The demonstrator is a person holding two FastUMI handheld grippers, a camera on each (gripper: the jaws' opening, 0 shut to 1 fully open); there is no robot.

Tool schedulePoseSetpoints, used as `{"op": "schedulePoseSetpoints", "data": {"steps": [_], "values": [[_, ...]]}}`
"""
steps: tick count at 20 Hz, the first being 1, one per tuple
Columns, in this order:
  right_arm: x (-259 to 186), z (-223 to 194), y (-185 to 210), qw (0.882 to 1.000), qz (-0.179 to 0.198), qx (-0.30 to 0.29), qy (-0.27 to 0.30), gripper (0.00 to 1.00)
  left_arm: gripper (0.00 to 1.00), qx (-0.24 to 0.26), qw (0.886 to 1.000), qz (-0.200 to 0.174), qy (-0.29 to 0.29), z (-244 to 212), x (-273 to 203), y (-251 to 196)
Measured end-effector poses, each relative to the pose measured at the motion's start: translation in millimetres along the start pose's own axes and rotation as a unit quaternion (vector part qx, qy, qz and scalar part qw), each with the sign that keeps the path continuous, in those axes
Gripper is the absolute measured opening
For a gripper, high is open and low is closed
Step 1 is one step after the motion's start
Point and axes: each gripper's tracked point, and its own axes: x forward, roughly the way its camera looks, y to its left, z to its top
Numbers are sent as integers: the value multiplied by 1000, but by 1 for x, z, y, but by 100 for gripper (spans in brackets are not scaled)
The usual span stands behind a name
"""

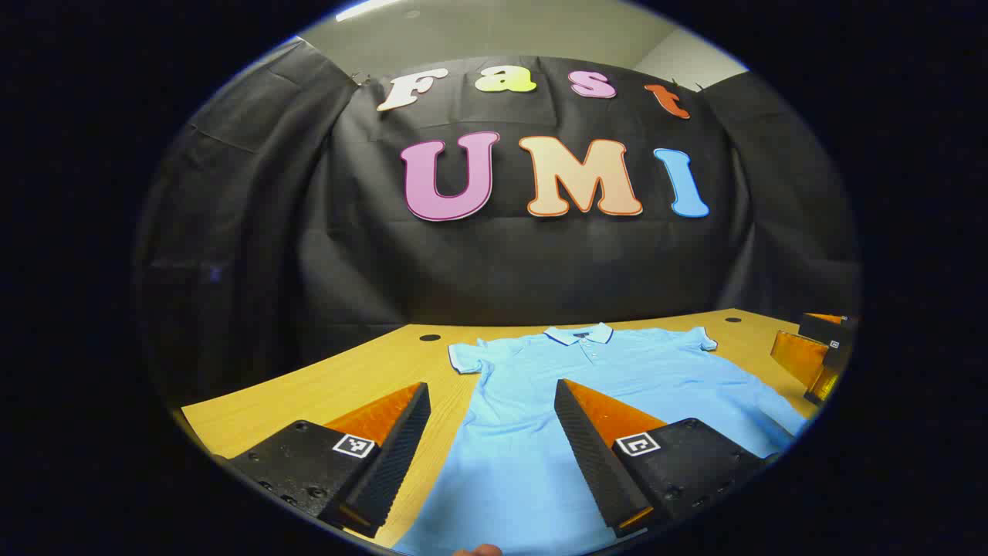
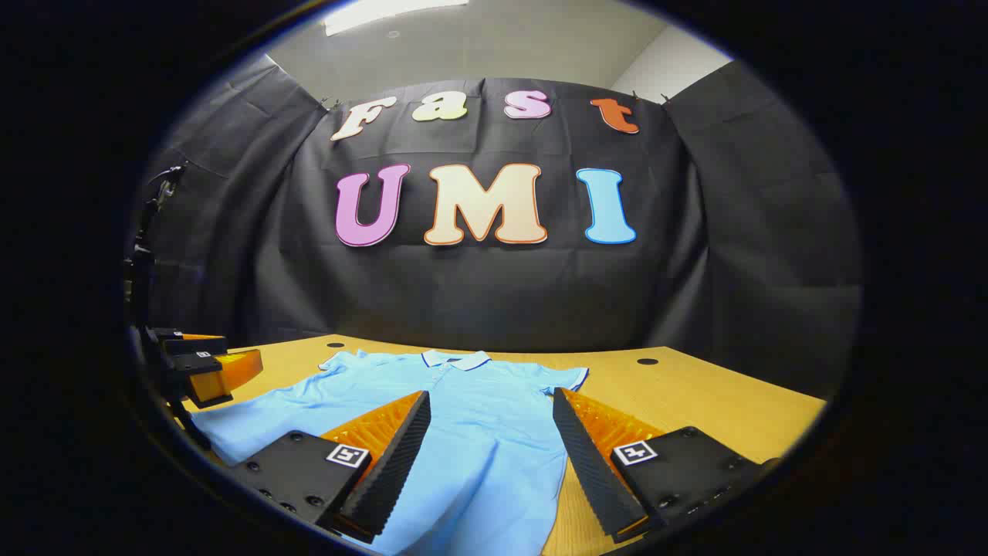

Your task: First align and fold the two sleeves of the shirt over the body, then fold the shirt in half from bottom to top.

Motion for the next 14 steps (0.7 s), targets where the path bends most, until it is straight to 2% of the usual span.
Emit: {"op": "schedulePoseSetpoints", "data": {"steps": [1, 5, 12, 13, 14], "values": [[-1, 0, 0, 1000, 0, -1, 0, 99, 97, 0, 1000, -5, -15, 5, -1, -2], [-1, 1, -1, 1000, 0, 1, 0, 99, 97, 10, 1000, 0, -5, -2, 1, -1], [-1, -1, 0, 1000, 0, 0, 0, 99, 97, 64, 998, 4, 3, -1, 6, -9], [0, 0, 0, 1000, 0, 0, 0, 96, 96, 65, 998, 7, 3, -2, 7, -8], [0, 0, 0, 1000, 0, 0, 0, 99, 97, 64, 998, 9, 4, -1, 8, -6]]}}
